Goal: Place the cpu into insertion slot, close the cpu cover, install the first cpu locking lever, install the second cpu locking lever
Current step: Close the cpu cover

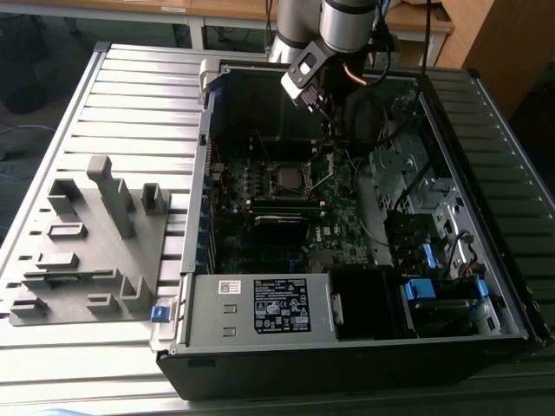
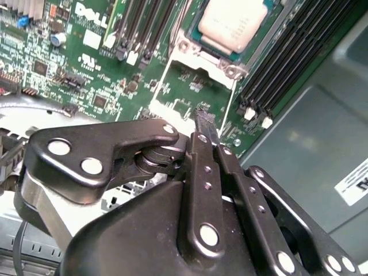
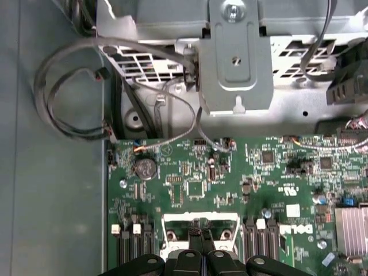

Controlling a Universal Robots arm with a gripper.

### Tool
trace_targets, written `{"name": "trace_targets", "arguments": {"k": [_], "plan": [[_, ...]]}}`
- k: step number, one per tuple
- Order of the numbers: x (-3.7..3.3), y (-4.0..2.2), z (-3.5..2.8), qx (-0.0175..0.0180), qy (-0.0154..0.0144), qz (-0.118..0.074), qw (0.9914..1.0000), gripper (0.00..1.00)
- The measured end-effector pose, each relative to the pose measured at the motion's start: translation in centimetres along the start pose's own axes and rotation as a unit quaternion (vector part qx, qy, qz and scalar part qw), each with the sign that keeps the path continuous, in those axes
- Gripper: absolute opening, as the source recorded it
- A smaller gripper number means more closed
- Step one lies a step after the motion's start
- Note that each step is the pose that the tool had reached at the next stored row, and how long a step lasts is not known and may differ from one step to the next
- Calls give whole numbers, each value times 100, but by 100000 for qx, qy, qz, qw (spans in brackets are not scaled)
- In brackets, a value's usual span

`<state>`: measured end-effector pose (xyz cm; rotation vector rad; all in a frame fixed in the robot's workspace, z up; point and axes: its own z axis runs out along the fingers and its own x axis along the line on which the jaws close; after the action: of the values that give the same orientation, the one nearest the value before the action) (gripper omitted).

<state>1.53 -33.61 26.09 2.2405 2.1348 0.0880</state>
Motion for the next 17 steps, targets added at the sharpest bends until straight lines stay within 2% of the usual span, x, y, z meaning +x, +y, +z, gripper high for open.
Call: {"name": "trace_targets", "arguments": {"k": [17], "plan": [[17, 347, 32, 1, 6, -5, 100000, 11]]}}
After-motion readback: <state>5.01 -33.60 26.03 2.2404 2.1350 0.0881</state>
